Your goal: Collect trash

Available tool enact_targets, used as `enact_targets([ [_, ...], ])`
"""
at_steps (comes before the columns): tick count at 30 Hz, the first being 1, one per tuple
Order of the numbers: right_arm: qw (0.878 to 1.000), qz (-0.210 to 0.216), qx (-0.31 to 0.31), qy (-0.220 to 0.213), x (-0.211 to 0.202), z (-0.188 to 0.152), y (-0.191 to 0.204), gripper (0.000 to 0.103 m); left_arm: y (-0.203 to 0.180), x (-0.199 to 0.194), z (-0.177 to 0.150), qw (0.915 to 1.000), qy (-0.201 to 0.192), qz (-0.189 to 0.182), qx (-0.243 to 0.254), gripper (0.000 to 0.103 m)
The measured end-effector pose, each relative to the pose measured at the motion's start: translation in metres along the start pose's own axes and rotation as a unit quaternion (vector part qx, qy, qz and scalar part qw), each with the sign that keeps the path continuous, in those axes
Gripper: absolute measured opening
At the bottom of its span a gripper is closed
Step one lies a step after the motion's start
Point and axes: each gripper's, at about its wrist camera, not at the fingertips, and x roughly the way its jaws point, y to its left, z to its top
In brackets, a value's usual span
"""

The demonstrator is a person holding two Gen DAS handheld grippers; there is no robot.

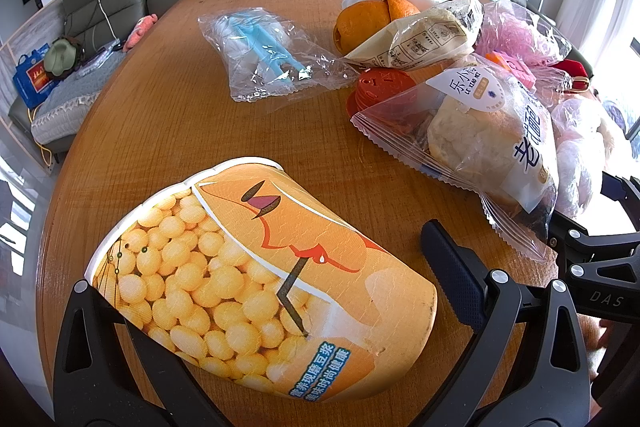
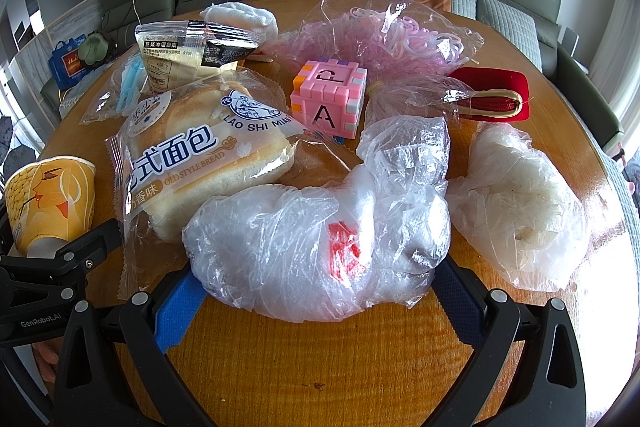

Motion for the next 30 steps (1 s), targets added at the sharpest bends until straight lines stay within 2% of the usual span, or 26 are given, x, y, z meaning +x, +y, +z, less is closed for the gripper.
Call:
enact_targets([
  [26,1.000,-0.003,0.004,0.000,0.0010,0.0057,0.0006,0.101,-0.0001,-0.0001,-0.0001,1.0000,0.000,0.000,0.000,0.097],
  [30,1.000,-0.001,0.005,0.005,-0.0006,0.0081,0.0024,0.101,0.0033,-0.0031,-0.0027,1.0000,0.000,-0.010,0.001,0.097],
])
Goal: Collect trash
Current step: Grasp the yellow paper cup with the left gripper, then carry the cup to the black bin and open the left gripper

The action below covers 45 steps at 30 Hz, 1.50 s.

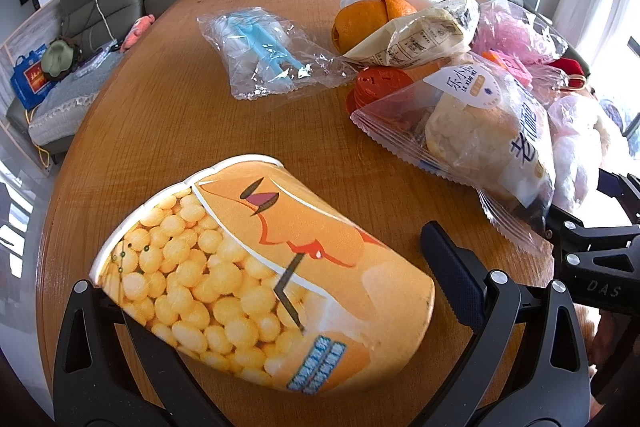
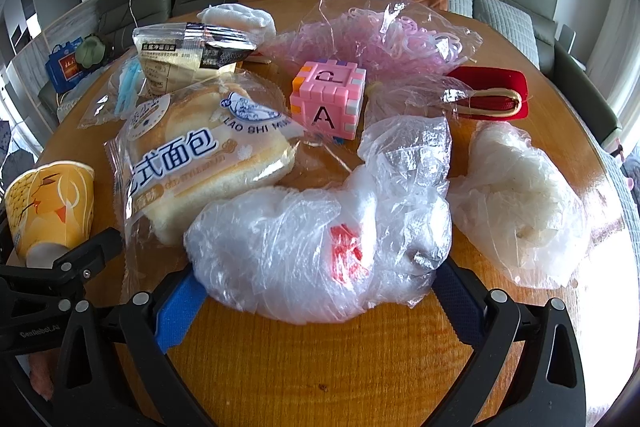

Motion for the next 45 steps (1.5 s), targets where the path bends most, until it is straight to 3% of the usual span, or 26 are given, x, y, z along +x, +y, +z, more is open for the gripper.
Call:
enact_targets([
  [9,0.999,0.015,-0.035,-0.008,-0.038,-0.005,0.008,0.101,0.017,-0.032,-0.004,0.9998,-0.014,-0.015,-0.004,0.097],
  [17,0.998,0.043,-0.013,-0.031,-0.078,0.008,0.000,0.101,0.039,-0.049,0.004,0.9989,-0.014,-0.029,-0.036,0.097],
  [21,0.999,0.041,0.005,-0.020,-0.073,0.014,-0.010,0.100,0.047,-0.054,0.003,0.9980,-0.013,-0.028,-0.056,0.097],
  [25,0.999,0.049,0.018,0.014,-0.051,0.017,-0.016,0.093,0.047,-0.058,0.004,0.9971,-0.008,-0.034,-0.067,0.097],
  [28,0.997,0.060,0.031,0.037,-0.036,0.017,-0.021,0.082,0.049,-0.059,0.004,0.9967,-0.007,-0.031,-0.074,0.097],
  [35,0.995,0.090,0.004,0.042,-0.032,0.018,-0.020,0.055,0.050,-0.048,0.003,0.9943,0.018,-0.019,-0.103,0.097],
  [45,0.995,0.094,-0.035,-0.007,-0.064,0.020,-0.031,0.052,0.043,-0.013,-0.009,0.9875,0.076,0.014,-0.137,0.097],
])
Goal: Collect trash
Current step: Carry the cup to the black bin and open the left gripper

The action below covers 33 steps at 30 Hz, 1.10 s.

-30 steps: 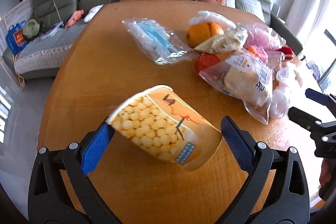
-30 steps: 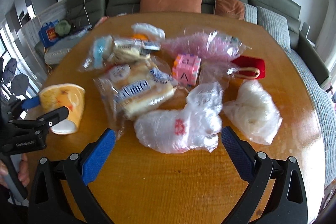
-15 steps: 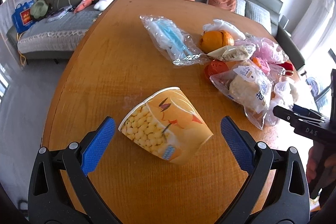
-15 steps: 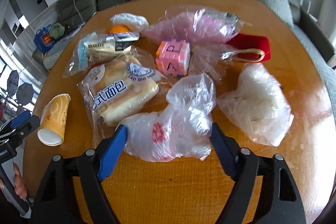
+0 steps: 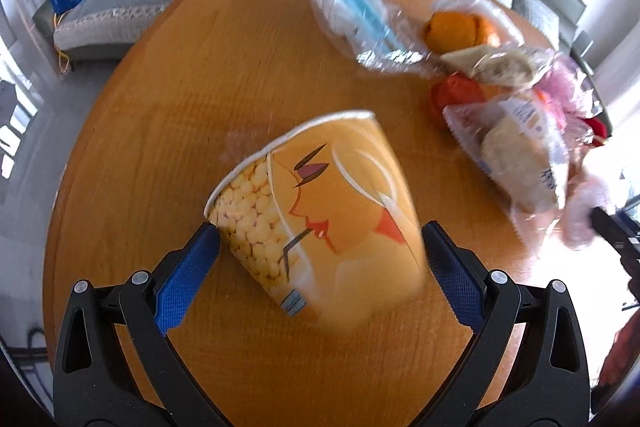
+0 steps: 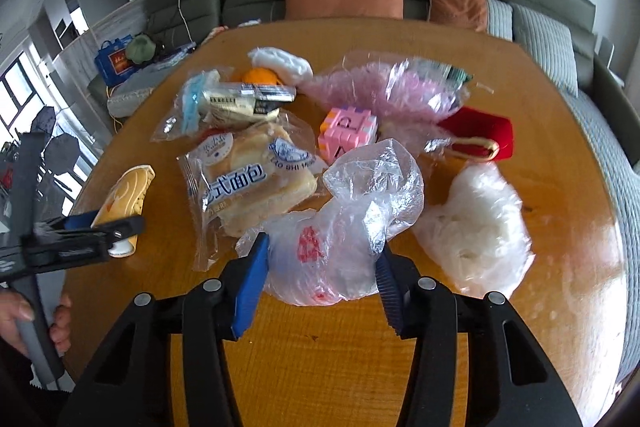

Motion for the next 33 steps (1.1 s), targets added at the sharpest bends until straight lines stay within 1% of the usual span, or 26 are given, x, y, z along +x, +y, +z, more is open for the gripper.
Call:
enact_targets([
  [1,1.000,0.001,-0.002,-0.005,-0.004,0.002,0.000,0.052,0.000,0.001,-0.001,1.0000,-0.001,0.004,-0.002,0.096],
  [2,1.000,0.001,-0.004,-0.009,-0.007,0.004,0.001,0.052,0.001,-0.001,-0.002,1.0000,-0.006,0.002,-0.002,0.091],
  [3,1.000,0.001,-0.007,-0.017,-0.012,0.006,0.002,0.052,0.001,-0.002,-0.002,1.0000,-0.008,-0.002,-0.001,0.090],
  [8,0.999,0.015,-0.016,-0.041,-0.029,0.019,0.014,0.052,0.002,-0.016,-0.002,0.9994,-0.028,-0.014,0.011,0.075],
  [9,0.999,0.017,-0.017,-0.045,-0.032,0.021,0.018,0.052,0.004,-0.019,-0.002,0.9993,-0.032,-0.016,0.012,0.074],
  [13,0.997,0.027,-0.031,-0.059,-0.038,0.030,0.041,0.052,0.018,-0.037,-0.003,0.9981,-0.057,-0.022,0.009,0.073],
  [16,0.996,0.037,-0.043,-0.069,-0.040,0.037,0.063,0.052,0.033,-0.045,-0.005,0.9972,-0.069,-0.028,0.008,0.073],
  [19,0.995,0.052,-0.052,-0.070,-0.038,0.044,0.086,0.052,0.050,-0.046,-0.006,0.9972,-0.066,-0.035,-0.003,0.072],
  [22,0.993,0.065,-0.072,-0.065,-0.034,0.051,0.115,0.052,0.071,-0.053,-0.007,0.9965,-0.072,-0.039,-0.016,0.072],
  [27,0.987,0.092,-0.116,-0.056,-0.022,0.060,0.172,0.052,0.115,-0.072,-0.010,0.9942,-0.091,-0.030,-0.049,0.072],
  [32,0.977,0.132,-0.160,-0.045,-0.010,0.063,0.231,0.052,0.171,-0.096,-0.022,0.9892,-0.114,0.000,-0.092,0.072],
  [33,0.973,0.145,-0.174,-0.042,-0.006,0.064,0.248,0.052,0.183,-0.100,-0.025,0.9879,-0.117,0.007,-0.102,0.072],
])
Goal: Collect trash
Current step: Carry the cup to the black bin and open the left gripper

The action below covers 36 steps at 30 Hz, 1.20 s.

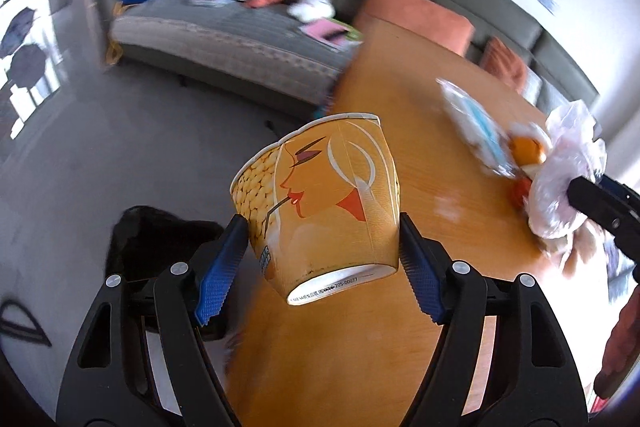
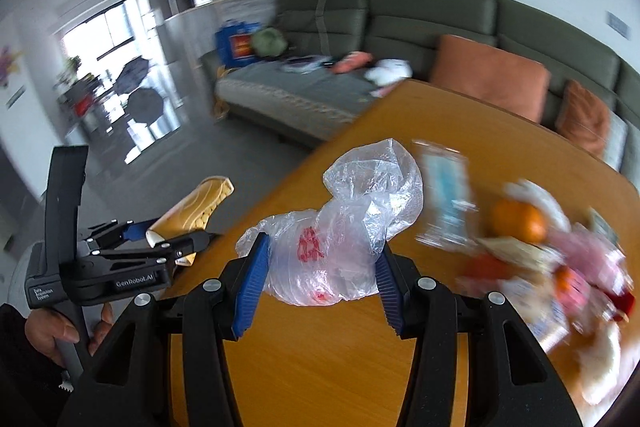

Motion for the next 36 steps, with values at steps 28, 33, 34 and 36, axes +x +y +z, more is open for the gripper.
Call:
enact_targets([
  [28,0.971,0.188,-0.130,0.069,0.133,0.068,0.261,0.074,0.266,-0.052,-0.029,0.9494,-0.006,0.209,-0.235,0.097],
  [33,0.971,0.184,-0.133,0.075,0.143,0.066,0.258,0.074,0.271,-0.054,-0.032,0.9460,-0.006,0.211,-0.245,0.097],
  [34,0.971,0.184,-0.129,0.076,0.143,0.066,0.256,0.074,0.270,-0.053,-0.031,0.9467,-0.006,0.210,-0.244,0.097],
  [36,0.972,0.184,-0.124,0.076,0.149,0.069,0.250,0.074,0.267,-0.053,-0.030,0.9485,-0.006,0.207,-0.239,0.097],
])
